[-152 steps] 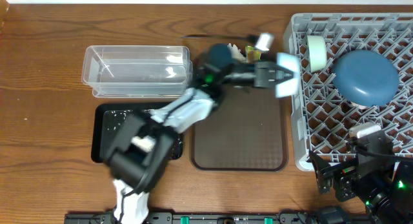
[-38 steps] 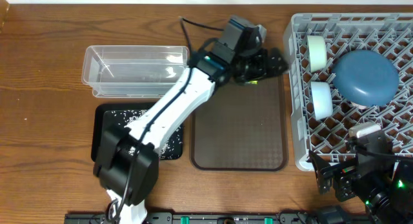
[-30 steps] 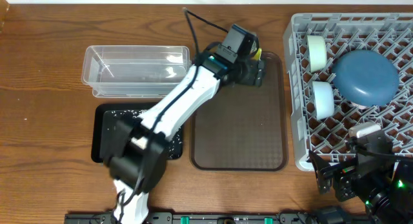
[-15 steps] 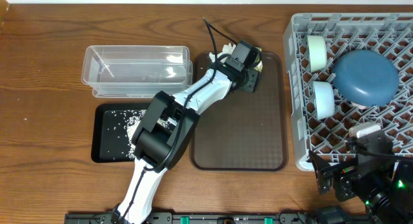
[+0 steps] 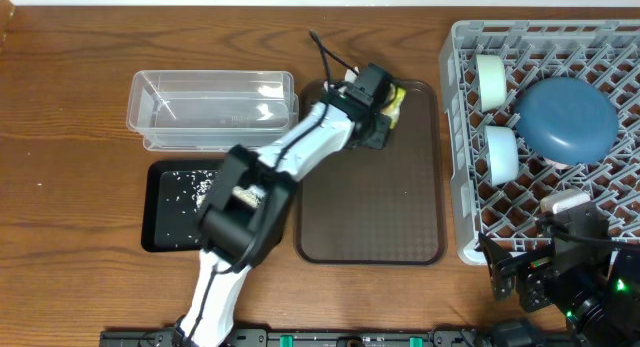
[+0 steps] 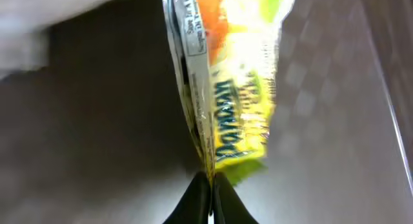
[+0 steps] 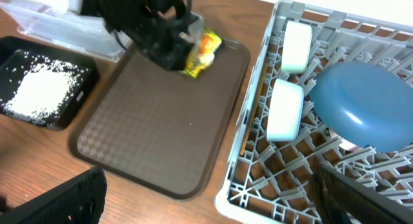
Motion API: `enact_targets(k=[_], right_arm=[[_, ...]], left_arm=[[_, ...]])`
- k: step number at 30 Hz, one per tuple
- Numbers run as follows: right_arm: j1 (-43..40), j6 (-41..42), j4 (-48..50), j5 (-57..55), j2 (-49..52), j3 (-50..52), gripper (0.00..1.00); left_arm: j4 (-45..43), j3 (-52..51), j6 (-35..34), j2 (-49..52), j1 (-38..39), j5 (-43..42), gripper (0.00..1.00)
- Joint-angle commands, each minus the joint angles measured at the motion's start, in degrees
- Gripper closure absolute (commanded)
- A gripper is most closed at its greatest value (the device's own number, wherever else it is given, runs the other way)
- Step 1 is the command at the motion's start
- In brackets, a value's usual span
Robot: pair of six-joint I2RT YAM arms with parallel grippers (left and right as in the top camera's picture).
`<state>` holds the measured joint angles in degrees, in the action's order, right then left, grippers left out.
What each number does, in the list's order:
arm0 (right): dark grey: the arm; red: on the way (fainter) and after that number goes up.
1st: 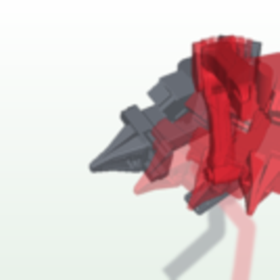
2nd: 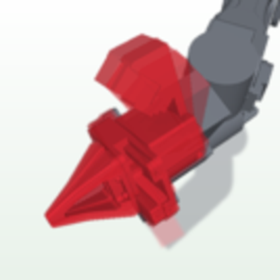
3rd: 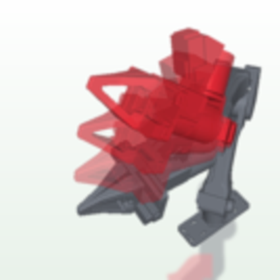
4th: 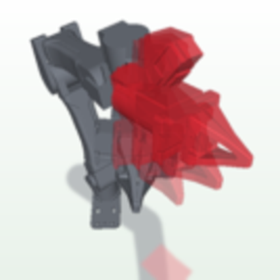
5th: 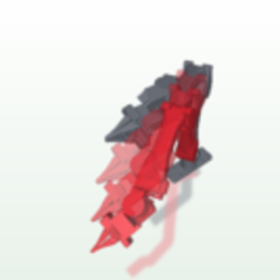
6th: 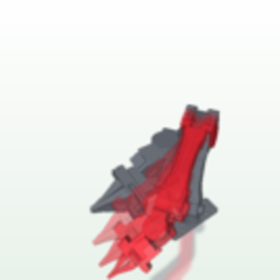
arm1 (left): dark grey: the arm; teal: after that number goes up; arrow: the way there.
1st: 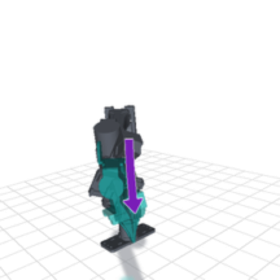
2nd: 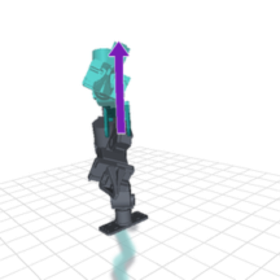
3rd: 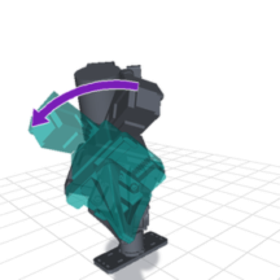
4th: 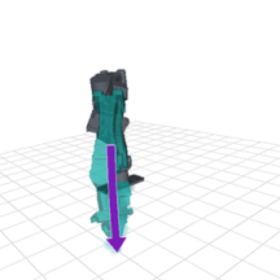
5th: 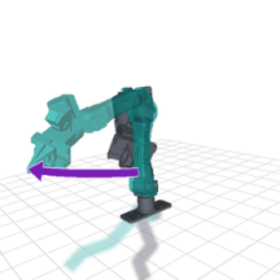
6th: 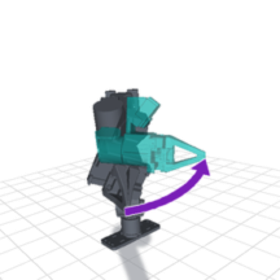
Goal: Sort waste into correct bins and load items into the dishwasher rack
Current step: 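Grasp the yellow wrapper and tissue together with the left gripper, then carry the wrapper and tissue over the clear plastic bin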
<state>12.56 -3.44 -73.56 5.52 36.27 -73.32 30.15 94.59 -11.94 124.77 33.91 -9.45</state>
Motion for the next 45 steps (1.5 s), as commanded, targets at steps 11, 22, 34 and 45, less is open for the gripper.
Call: enact_targets(k=[11, 22, 34, 45], right_arm=[[0.2, -0.5, 0.0, -0.2, 0.0, -0.1, 0.01], [0.2, -0.5, 0.0, -0.2, 0.0, -0.1, 0.01], [0.2, -0.5, 0.0, -0.2, 0.0, -0.1, 0.01], [0.2, -0.5, 0.0, -0.1, 0.0, -0.1, 0.01]], left_arm=[[17.5, 0.9, -22.9, -16.5, -16.0, 20.2, 0.94], [18.8, 0.5, -26.3, -16.5, -18.9, 18.9, 0.62], [0.2, 0.4, 8.3, -13.7, -7.3, 19.0, 0.34], [-18.0, 0.5, 17.6, 2.4, -4.3, 15.2, 0.27]])
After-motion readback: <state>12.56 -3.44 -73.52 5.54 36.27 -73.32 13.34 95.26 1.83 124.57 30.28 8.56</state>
